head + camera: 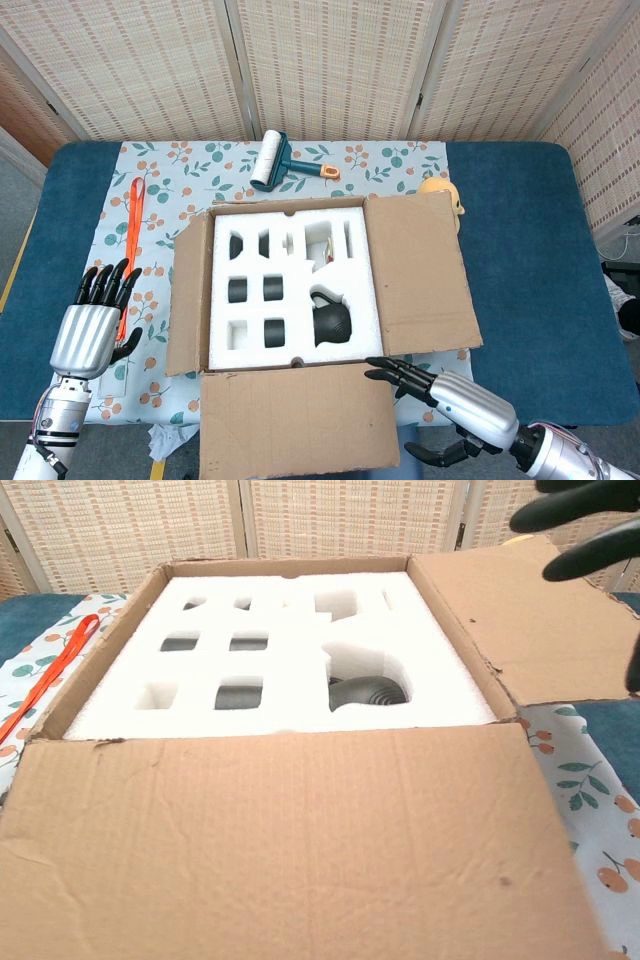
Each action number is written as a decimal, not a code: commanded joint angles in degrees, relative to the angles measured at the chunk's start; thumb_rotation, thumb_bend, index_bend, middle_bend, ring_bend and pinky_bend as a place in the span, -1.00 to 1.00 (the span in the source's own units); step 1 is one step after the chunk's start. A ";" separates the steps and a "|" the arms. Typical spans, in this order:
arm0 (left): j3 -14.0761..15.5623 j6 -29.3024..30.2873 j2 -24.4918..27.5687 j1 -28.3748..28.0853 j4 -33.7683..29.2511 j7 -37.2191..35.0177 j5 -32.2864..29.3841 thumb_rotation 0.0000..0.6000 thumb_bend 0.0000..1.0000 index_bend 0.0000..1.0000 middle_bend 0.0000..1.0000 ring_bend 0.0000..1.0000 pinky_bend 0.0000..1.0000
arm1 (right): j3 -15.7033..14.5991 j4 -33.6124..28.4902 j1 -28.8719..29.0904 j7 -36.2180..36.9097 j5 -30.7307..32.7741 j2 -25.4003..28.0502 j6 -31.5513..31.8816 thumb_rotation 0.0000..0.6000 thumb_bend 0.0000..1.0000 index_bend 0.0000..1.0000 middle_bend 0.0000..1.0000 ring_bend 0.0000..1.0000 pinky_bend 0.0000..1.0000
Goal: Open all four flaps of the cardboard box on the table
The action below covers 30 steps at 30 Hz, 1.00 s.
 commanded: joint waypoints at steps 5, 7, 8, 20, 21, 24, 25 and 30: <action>0.13 -0.56 -0.58 -0.54 0.10 1.20 -0.18 1.00 -0.25 -1.00 -1.00 -1.00 -1.00 | -3.06 6.37 -2.25 -3.46 -1.88 0.17 7.17 1.00 -0.08 -1.00 -1.00 -1.00 -0.63; 0.40 -0.84 -0.68 -0.63 0.18 1.24 0.14 1.00 -0.25 -1.00 -1.00 -1.00 -1.00 | -2.61 7.80 -3.89 -9.31 -0.02 -0.70 8.41 1.00 -0.08 -1.00 -1.00 -1.00 -0.79; 0.57 -1.00 -0.71 -0.66 0.24 1.17 0.31 1.00 -0.25 -1.00 -1.00 -1.00 -1.00 | -2.35 8.50 -4.81 -12.70 1.09 -1.22 8.86 1.00 -0.08 -1.00 -1.00 -1.00 -0.87; 4.86 -2.14 1.28 1.46 3.63 -5.53 5.42 1.00 -0.25 -1.00 -1.00 -1.00 -1.00 | 3.04 22.01 -22.65 -61.38 26.26 -22.31 22.39 1.00 -0.08 -1.00 -1.00 -1.00 -1.00; 5.37 -1.92 1.41 1.89 4.44 -6.62 6.23 1.00 -0.25 -1.00 -1.00 -1.00 -1.00 | 3.35 23.39 -23.33 -62.06 27.33 -24.06 23.53 1.00 -0.08 -1.00 -1.00 -1.00 -1.00; 6.91 -0.60 1.68 3.71 7.44 -10.59 8.29 1.00 -0.25 -1.00 -1.00 -1.00 -1.00 | 3.99 27.50 -24.88 -61.72 29.43 -28.14 26.52 1.00 -0.08 -1.00 -1.00 -1.00 -1.00; 7.35 -0.08 1.67 4.31 8.51 -11.71 8.91 1.00 -0.25 -1.00 -1.00 -1.00 -1.00 | 4.16 28.72 -25.33 -61.52 29.76 -29.08 27.54 1.00 -0.08 -1.00 -1.00 -1.00 -1.00; 9.41 3.96 0.58 7.99 15.00 -17.87 12.51 1.00 -0.25 -1.00 -1.00 -1.00 -1.00 | 4.34 33.64 -26.99 -60.33 30.34 -32.40 31.20 1.00 -0.08 -1.00 -1.00 -1.00 -1.00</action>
